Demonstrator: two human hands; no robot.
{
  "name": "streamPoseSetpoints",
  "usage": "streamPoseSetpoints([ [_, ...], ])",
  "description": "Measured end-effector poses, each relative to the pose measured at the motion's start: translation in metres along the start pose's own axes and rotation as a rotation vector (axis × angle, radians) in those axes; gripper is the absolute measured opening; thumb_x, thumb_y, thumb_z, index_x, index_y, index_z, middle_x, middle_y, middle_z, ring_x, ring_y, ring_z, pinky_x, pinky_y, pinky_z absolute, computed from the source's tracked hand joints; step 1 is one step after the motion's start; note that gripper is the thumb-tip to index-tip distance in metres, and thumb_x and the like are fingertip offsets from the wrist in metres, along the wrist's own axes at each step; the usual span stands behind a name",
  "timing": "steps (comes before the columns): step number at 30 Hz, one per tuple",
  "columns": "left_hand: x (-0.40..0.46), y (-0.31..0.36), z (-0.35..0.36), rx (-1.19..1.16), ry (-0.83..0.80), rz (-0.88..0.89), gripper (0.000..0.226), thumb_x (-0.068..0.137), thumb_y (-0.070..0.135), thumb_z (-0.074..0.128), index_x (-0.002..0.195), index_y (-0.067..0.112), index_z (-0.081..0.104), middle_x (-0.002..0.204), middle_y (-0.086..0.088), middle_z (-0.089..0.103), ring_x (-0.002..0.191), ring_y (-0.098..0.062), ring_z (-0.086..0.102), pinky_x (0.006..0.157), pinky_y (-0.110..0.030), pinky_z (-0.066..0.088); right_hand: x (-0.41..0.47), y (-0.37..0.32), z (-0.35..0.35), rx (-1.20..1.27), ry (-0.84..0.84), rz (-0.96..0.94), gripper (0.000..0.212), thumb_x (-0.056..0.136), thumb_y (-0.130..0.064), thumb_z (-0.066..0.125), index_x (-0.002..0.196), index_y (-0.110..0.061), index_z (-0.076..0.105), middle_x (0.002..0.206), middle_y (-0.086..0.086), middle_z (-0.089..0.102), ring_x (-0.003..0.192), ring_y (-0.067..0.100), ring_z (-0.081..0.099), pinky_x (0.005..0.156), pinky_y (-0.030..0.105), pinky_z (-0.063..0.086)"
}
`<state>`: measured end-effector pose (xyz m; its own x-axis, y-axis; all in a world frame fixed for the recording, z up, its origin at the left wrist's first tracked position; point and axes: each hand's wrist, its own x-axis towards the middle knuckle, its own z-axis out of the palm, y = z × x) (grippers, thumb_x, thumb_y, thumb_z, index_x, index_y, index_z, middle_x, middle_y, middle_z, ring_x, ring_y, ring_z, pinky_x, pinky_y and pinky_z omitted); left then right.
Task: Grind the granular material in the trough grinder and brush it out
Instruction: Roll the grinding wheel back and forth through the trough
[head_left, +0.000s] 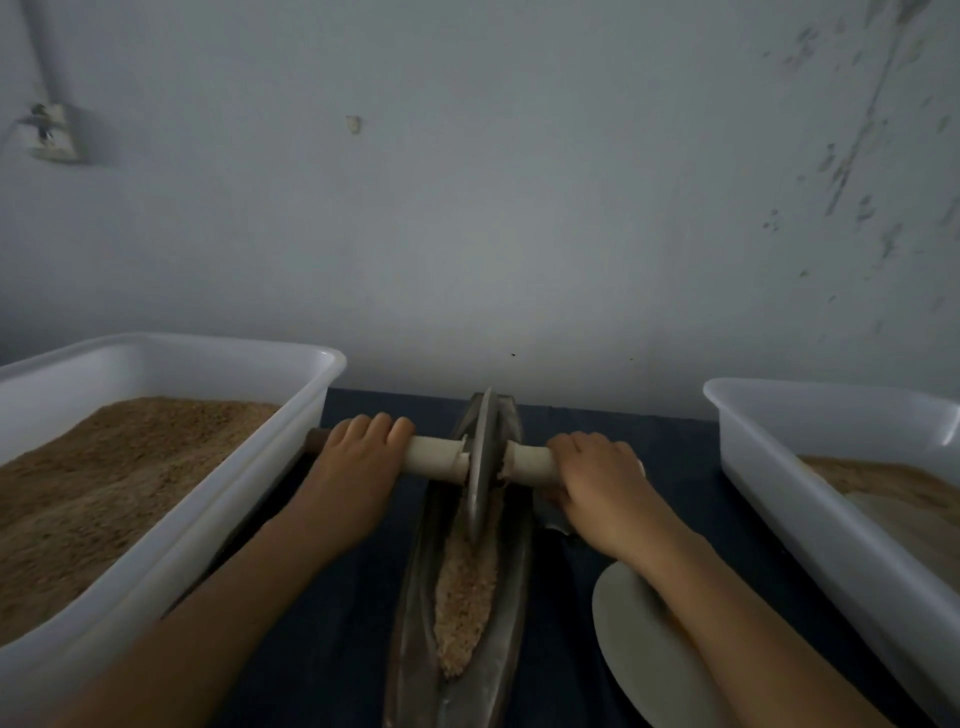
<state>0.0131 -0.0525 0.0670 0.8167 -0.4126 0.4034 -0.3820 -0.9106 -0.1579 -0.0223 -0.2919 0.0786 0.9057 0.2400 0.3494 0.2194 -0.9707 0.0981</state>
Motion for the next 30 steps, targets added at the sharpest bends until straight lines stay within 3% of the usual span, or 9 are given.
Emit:
streamPoseSetpoints([
  [3,0.002,0.005,0.003,0.015,0.061,-0.019,0.044,0.086,0.021,0.058,0.126,0.022,0.042,0.122,0.003,0.047,0.11,-0.016,0.045,0.101,-0.028,0.03,0.001,0.003,0.007,0.025,0.052,0.01,0.031,0.09,-0.02,0.052,0.121,-0.018,0.047,0.116,0.0,0.052,0.105,0.018,0.045,0.079,0.029,0.027],
  [6,0.001,0.001,-0.004,0.013,0.0,0.013,0.044,0.088,0.027,0.056,0.128,0.025,0.036,0.125,0.005,0.045,0.113,-0.013,0.045,0.101,-0.027,0.031,-0.004,0.001,0.002,0.001,0.001,-0.018,0.022,0.093,-0.022,0.049,0.114,-0.017,0.046,0.112,0.001,0.052,0.101,0.019,0.046,0.073,0.029,0.024],
  [11,-0.011,-0.006,-0.031,-0.012,-0.276,0.088,0.041,0.093,0.033,0.051,0.128,0.026,0.031,0.127,0.007,0.047,0.113,-0.01,0.047,0.097,-0.025,0.036,-0.016,-0.011,-0.026,0.062,-0.226,-0.058,0.024,0.094,-0.026,0.049,0.114,-0.014,0.046,0.117,0.004,0.052,0.104,0.021,0.047,0.074,0.029,0.025],
  [15,-0.019,-0.007,-0.061,-0.099,-0.604,0.129,0.034,0.094,0.027,0.05,0.123,0.026,0.031,0.12,0.004,0.05,0.107,-0.011,0.05,0.095,-0.028,0.041,-0.03,-0.018,-0.055,0.109,-0.417,-0.095,0.031,0.094,-0.036,0.051,0.115,-0.014,0.044,0.12,0.004,0.05,0.103,0.018,0.047,0.073,0.027,0.025],
  [18,-0.019,-0.009,-0.071,-0.119,-0.684,0.167,0.026,0.094,0.026,0.049,0.109,0.031,0.029,0.11,0.006,0.049,0.101,-0.01,0.049,0.091,-0.026,0.04,-0.036,-0.019,-0.067,0.165,-0.533,-0.125,0.018,0.093,-0.037,0.052,0.092,-0.024,0.041,0.11,0.002,0.049,0.092,0.013,0.043,0.058,0.022,0.028],
  [20,-0.018,-0.009,-0.071,-0.144,-0.684,0.176,0.027,0.094,0.025,0.049,0.102,0.033,0.024,0.101,0.009,0.044,0.097,-0.008,0.046,0.087,-0.024,0.038,-0.036,-0.017,-0.068,0.195,-0.559,-0.12,0.018,0.093,-0.037,0.053,0.087,-0.025,0.04,0.104,0.001,0.047,0.088,0.01,0.04,0.054,0.015,0.025],
  [23,-0.015,-0.008,-0.062,-0.177,-0.635,0.161,0.027,0.094,0.023,0.05,0.101,0.033,0.026,0.1,0.01,0.044,0.093,-0.006,0.046,0.082,-0.021,0.036,-0.028,-0.013,-0.057,0.209,-0.503,-0.086,0.024,0.093,-0.036,0.053,0.106,-0.018,0.044,0.114,0.002,0.051,0.091,0.012,0.043,0.064,0.024,0.031],
  [26,-0.009,-0.008,-0.048,-0.145,-0.497,0.12,0.023,0.094,0.024,0.05,0.11,0.028,0.034,0.115,0.005,0.05,0.101,-0.01,0.049,0.089,-0.026,0.04,-0.017,-0.009,-0.037,0.127,-0.334,-0.065,0.03,0.092,-0.037,0.053,0.113,-0.017,0.047,0.119,0.002,0.052,0.105,0.019,0.049,0.075,0.029,0.03],
  [30,0.001,-0.008,-0.023,-0.046,-0.215,0.066,0.032,0.094,0.029,0.05,0.122,0.024,0.035,0.124,0.004,0.047,0.113,-0.014,0.047,0.096,-0.028,0.037,-0.007,-0.002,-0.012,0.081,-0.086,-0.032,0.03,0.092,-0.035,0.052,0.116,-0.018,0.049,0.116,0.001,0.055,0.105,0.021,0.049,0.072,0.03,0.025],
])
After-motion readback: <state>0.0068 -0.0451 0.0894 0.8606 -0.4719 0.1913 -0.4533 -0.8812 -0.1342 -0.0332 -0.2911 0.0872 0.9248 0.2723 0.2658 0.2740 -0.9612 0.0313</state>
